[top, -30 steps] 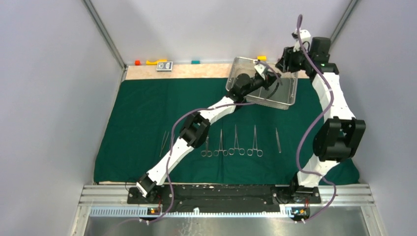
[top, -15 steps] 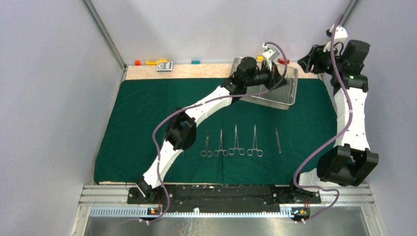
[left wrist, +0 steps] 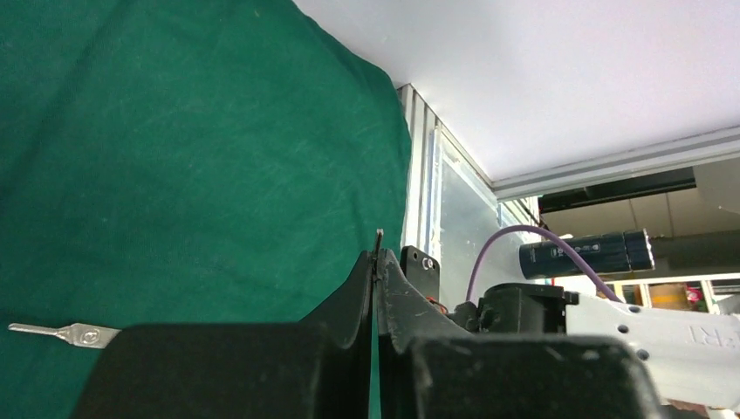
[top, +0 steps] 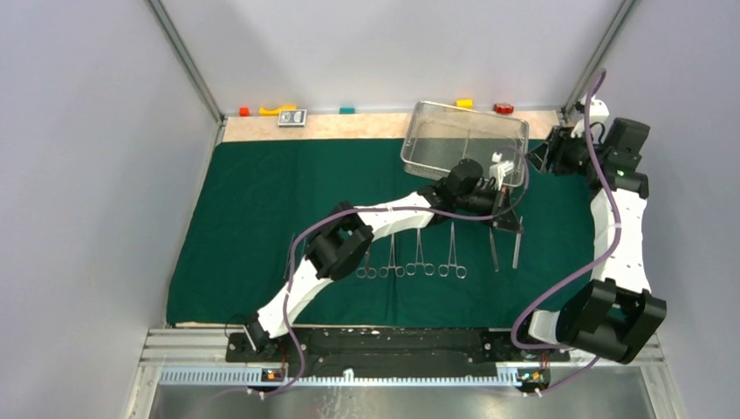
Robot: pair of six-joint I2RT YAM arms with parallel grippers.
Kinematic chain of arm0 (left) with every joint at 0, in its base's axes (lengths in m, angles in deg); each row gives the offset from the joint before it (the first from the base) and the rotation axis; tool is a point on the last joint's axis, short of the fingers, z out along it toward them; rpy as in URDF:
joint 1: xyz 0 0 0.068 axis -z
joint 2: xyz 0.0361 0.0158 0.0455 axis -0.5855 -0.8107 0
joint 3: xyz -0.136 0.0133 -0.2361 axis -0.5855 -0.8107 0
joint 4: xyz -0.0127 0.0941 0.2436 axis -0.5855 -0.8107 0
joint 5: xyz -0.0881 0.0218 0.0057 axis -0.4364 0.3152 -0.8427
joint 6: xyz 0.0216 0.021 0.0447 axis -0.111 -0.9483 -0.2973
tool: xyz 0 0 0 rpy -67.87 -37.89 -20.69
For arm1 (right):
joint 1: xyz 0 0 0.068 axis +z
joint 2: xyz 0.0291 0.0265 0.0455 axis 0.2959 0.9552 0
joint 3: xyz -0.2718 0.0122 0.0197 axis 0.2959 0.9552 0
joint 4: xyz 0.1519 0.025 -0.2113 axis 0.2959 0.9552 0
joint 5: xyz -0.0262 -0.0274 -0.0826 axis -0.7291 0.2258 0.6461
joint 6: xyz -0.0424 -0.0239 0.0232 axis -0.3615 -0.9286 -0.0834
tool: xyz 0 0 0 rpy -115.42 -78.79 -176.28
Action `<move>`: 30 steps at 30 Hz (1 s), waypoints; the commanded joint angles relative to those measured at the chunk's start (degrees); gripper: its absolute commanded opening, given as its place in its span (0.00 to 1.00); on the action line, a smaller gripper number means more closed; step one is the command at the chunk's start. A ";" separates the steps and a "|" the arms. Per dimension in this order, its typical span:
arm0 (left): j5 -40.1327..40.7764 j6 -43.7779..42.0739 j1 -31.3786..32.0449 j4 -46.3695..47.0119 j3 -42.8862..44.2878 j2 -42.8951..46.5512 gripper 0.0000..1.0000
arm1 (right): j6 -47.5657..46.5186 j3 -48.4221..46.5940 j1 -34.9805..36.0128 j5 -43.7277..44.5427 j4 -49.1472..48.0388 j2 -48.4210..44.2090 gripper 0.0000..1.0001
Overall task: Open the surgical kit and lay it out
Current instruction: Place the medical item in the surgical kit.
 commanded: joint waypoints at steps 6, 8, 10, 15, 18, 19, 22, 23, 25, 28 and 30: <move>2.81 7.68 -0.61 9.63 1.13 -6.11 0.00 | -4.41 4.15 -3.65 -2.55 1.43 -6.35 0.52; 2.98 8.58 -0.78 10.39 1.56 -7.54 0.00 | -4.65 4.75 -3.81 -2.65 1.55 -6.59 0.52; 3.28 9.45 -0.77 11.05 1.87 -8.76 0.00 | -4.82 5.10 -4.03 -2.61 1.53 -6.65 0.52; 3.64 10.80 -0.91 11.78 2.72 -10.46 0.00 | -5.02 5.56 -4.44 -2.94 1.47 -6.08 0.52; 4.22 11.12 -1.10 11.58 3.08 -10.81 0.00 | -5.02 5.90 -4.48 -3.23 1.42 -5.65 0.52; 4.43 11.16 -1.12 11.38 3.18 -10.89 0.00 | -5.02 5.95 -4.56 -3.33 1.49 -5.60 0.52; 4.96 11.65 -1.36 11.33 3.33 -11.37 0.00 | -5.23 6.23 -4.66 -3.43 1.63 -5.66 0.52; 5.10 11.73 -1.45 11.52 3.49 -11.60 0.00 | -5.34 6.29 -4.64 -3.44 1.71 -5.73 0.52; 5.47 11.65 -1.47 11.49 3.65 -11.83 0.00 | -5.58 6.29 -4.66 -3.40 2.12 -5.85 0.52; 5.48 11.56 -1.47 11.06 3.35 -12.02 0.00 | -5.89 6.40 -4.75 -3.23 2.54 -6.03 0.52; 5.38 11.52 -1.56 10.97 3.17 -11.91 0.00 | -5.98 6.41 -4.75 -3.27 2.58 -6.09 0.52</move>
